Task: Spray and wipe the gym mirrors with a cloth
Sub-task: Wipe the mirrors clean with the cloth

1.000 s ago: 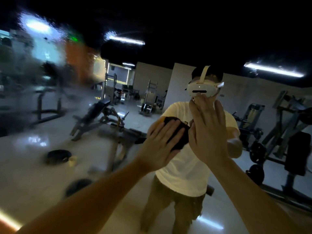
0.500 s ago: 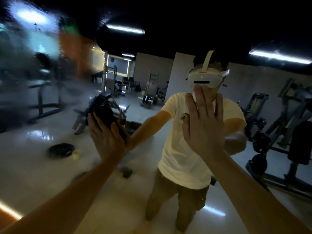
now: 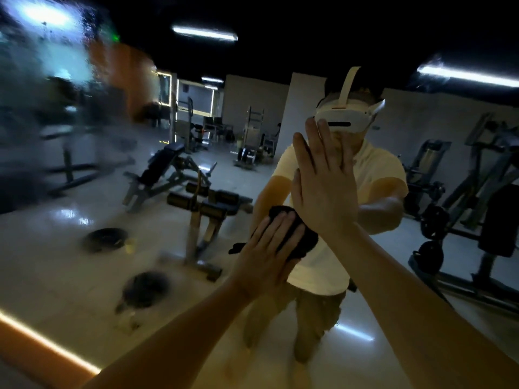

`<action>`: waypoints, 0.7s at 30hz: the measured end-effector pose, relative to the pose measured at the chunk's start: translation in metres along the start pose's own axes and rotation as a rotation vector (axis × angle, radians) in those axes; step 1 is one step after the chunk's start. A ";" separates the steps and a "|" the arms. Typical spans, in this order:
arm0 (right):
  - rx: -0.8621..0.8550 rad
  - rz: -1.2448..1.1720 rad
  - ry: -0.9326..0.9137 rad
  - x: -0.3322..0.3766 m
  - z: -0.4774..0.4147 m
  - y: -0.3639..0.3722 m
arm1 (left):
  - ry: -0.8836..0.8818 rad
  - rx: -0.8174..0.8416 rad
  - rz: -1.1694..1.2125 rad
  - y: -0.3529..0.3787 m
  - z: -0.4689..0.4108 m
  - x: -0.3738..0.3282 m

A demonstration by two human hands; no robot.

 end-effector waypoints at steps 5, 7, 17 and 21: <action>-0.044 -0.089 0.029 0.001 0.003 -0.007 | -0.288 -0.031 0.032 -0.020 0.042 0.101; -0.049 -0.135 -0.006 0.010 0.012 -0.011 | -0.543 -0.021 0.080 -0.025 0.067 0.147; 0.064 -0.002 -0.041 0.014 0.070 0.020 | -1.111 -0.134 0.229 -0.011 0.117 0.187; 0.067 0.000 -0.043 0.015 0.070 0.022 | -1.084 -0.153 0.252 0.006 0.115 0.131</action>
Point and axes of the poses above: each hand's wrist, its own z-axis away from the middle knuckle, its own y-axis out of the palm, x = y × z, the point moved 8 cm from there along -z, towards the middle knuckle, and after that the axes turned 6 degrees about x, right-handed, at the moved point
